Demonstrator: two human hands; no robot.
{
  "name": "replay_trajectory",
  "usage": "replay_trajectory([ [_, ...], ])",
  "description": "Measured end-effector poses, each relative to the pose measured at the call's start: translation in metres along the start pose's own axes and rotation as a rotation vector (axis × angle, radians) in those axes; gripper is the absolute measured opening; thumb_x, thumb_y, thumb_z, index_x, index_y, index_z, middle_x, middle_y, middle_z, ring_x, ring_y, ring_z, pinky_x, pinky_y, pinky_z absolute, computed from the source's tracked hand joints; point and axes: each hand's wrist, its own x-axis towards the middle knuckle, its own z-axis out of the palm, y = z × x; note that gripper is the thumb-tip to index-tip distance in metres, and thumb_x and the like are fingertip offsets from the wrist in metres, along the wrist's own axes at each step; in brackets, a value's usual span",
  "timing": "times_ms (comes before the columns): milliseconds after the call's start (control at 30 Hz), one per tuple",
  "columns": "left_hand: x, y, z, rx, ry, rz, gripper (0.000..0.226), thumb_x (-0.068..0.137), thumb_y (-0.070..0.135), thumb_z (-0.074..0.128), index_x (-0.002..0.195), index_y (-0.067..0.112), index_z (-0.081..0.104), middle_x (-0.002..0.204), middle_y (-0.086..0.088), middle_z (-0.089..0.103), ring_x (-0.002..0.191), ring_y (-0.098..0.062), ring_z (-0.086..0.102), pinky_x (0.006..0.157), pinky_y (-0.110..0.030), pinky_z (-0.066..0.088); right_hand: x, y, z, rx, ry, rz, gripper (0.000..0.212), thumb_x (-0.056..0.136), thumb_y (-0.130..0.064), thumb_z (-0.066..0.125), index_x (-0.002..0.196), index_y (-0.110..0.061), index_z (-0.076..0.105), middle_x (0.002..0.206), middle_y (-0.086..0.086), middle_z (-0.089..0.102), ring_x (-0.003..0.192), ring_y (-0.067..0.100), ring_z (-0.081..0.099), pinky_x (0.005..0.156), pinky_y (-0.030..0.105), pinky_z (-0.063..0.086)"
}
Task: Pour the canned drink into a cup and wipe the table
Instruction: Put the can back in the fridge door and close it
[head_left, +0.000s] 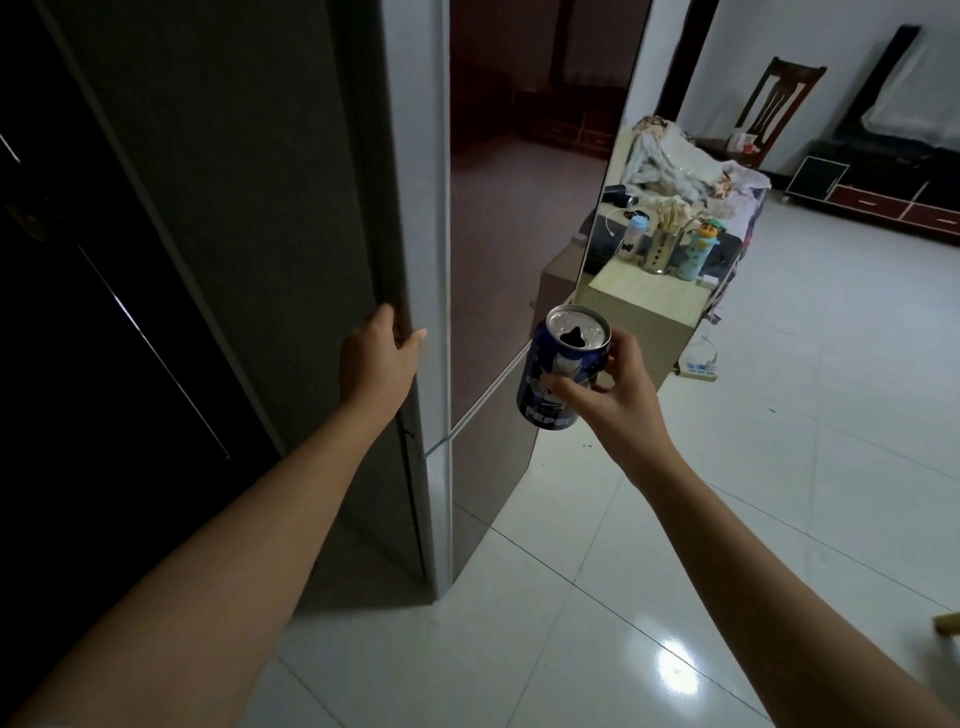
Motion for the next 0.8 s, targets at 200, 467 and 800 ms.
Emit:
replay_trajectory([
  [200,-0.004,0.003,0.003,0.017,0.029,-0.021,0.019,0.090,0.025,0.057,0.099,0.009,0.055,0.101,-0.009,0.062,0.086,-0.015,0.058,0.070,-0.022,0.044,-0.011,0.005,-0.020,-0.010,0.013,0.011,0.063,0.074,-0.007,0.069,0.128,-0.013,0.038,0.112,-0.007,0.054,0.102,0.001,0.054,0.082,0.021,0.051],
  [467,-0.026,0.021,0.014,0.027,0.013,0.008,0.022,0.090,0.029,0.055,0.098,0.009,0.054,0.097,-0.011,0.063,0.089,-0.021,0.062,0.069,-0.025,0.047,-0.019,0.008,-0.041,-0.019,0.003,0.024,0.061,0.074,-0.007,0.069,0.126,-0.016,0.039,0.111,-0.009,0.054,0.102,0.002,0.054,0.082,0.019,0.050],
  [800,-0.081,0.083,0.047,0.096,-0.082,0.225,0.034,0.091,0.034,0.054,0.107,0.004,0.053,0.105,-0.014,0.060,0.090,-0.025,0.060,0.068,-0.026,0.043,-0.046,0.013,-0.087,-0.026,0.061,0.031,0.063,0.074,-0.009,0.072,0.128,-0.013,0.039,0.108,-0.012,0.055,0.098,-0.007,0.054,0.081,0.017,0.050],
])
